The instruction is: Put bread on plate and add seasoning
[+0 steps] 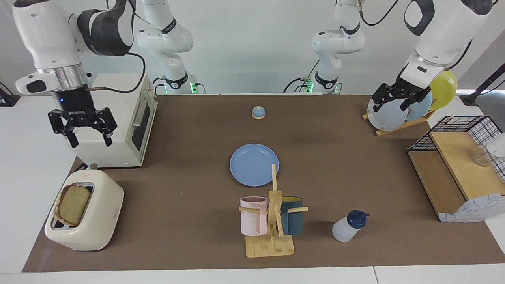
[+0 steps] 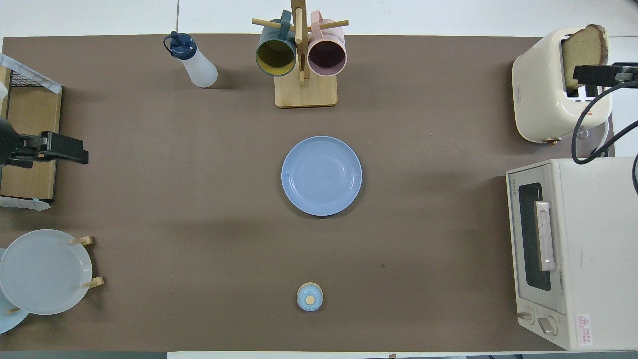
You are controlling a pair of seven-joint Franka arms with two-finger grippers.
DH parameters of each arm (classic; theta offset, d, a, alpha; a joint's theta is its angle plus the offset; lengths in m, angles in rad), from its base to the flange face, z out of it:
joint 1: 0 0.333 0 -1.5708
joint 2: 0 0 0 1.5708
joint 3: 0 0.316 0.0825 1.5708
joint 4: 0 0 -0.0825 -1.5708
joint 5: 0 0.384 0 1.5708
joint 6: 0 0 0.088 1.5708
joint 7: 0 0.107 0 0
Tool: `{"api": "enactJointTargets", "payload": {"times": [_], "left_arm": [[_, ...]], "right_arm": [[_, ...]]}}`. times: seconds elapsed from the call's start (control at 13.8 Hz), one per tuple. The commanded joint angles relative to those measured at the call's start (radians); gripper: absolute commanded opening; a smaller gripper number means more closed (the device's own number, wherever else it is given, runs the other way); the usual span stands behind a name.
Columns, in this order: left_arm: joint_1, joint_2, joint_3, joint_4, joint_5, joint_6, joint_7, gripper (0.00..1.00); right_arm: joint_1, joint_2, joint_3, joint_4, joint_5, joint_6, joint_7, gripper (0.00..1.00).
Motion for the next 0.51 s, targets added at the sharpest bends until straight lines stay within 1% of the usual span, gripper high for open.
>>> {"api": "enactJointTargets", "payload": {"times": [0.0, 0.07, 0.14, 0.29, 0.43], "left_arm": [[-0.044, -0.044, 0.001, -0.111, 0.018, 0.172, -0.008, 1.00], [-0.050, -0.062, 0.001, -0.166, 0.019, 0.253, -0.010, 1.00], [-0.056, -0.073, 0.001, -0.218, 0.019, 0.344, -0.011, 1.00], [-0.080, -0.066, 0.001, -0.291, 0.021, 0.477, -0.011, 1.00], [-0.105, -0.044, 0.001, -0.357, 0.021, 0.628, -0.034, 1.00]], "right_arm": [[-0.040, 0.097, 0.005, -0.010, 0.017, 0.197, -0.143, 1.00], [-0.042, 0.127, 0.005, -0.006, 0.017, 0.256, -0.143, 1.00], [-0.045, 0.148, 0.004, -0.003, 0.018, 0.284, -0.142, 1.00], [-0.079, 0.181, 0.004, 0.032, 0.020, 0.285, -0.145, 1.00], [-0.085, 0.230, 0.005, 0.058, 0.067, 0.311, -0.116, 1.00]]}}
